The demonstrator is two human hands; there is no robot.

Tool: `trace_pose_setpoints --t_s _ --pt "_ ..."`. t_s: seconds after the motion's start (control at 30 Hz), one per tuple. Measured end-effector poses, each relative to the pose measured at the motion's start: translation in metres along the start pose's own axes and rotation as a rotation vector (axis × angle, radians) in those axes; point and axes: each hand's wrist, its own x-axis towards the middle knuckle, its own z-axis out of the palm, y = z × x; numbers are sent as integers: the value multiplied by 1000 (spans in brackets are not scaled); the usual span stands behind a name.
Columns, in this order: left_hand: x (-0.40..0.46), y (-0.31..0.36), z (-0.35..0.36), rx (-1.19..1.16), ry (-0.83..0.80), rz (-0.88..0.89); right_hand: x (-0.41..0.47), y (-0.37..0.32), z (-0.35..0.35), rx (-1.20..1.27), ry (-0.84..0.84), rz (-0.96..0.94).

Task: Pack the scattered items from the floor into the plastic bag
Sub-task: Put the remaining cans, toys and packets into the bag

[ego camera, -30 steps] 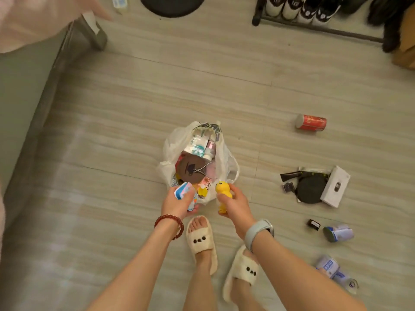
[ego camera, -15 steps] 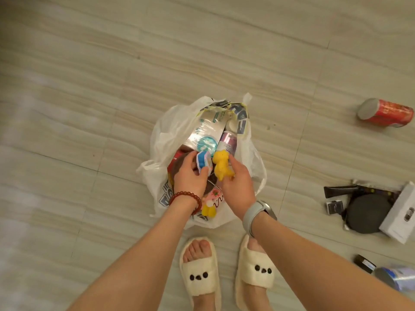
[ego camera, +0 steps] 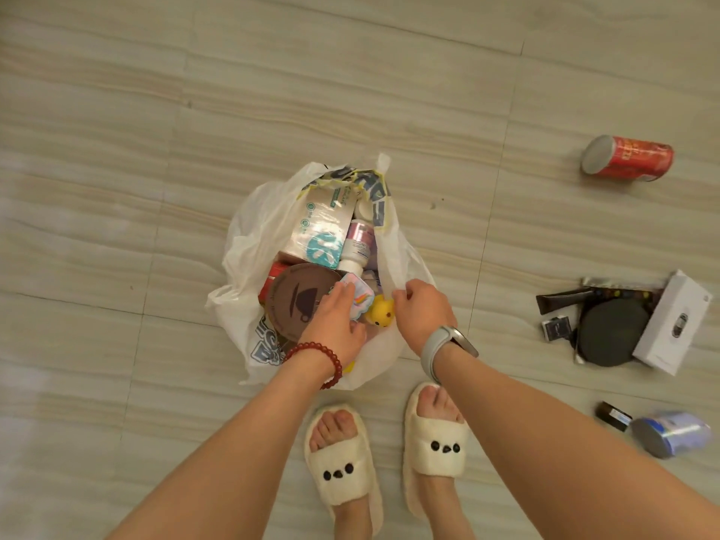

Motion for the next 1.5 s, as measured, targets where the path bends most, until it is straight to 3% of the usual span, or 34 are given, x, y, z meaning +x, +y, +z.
trace_pose_setpoints --t_s 0.17,0.33,0.5,0.67,0.77,0.93,1.1,1.33,1.5 --pt "-23 6 -3 128 156 -82 -19 12 -10 2 167 -41" --pt "-85 44 -8 282 260 71 -84 42 -38 169 0 -33" --pt "-159 103 -7 353 183 172 -175 77 -100 98 -35 2" --pt "-234 169 1 539 112 421 -280 124 -164 248 147 119" --pt "-273 205 19 537 77 451 -333 163 -189 314 211 211" --pt "-322 251 68 524 -2 427 -385 237 -208 511 286 368" --pt "-351 288 148 553 -117 330 -414 330 -222 667 247 443" --pt "-355 336 295 444 -200 33 -411 490 -233 633 131 439" --pt "-307 362 377 411 -207 10 -360 566 -225 638 136 476"
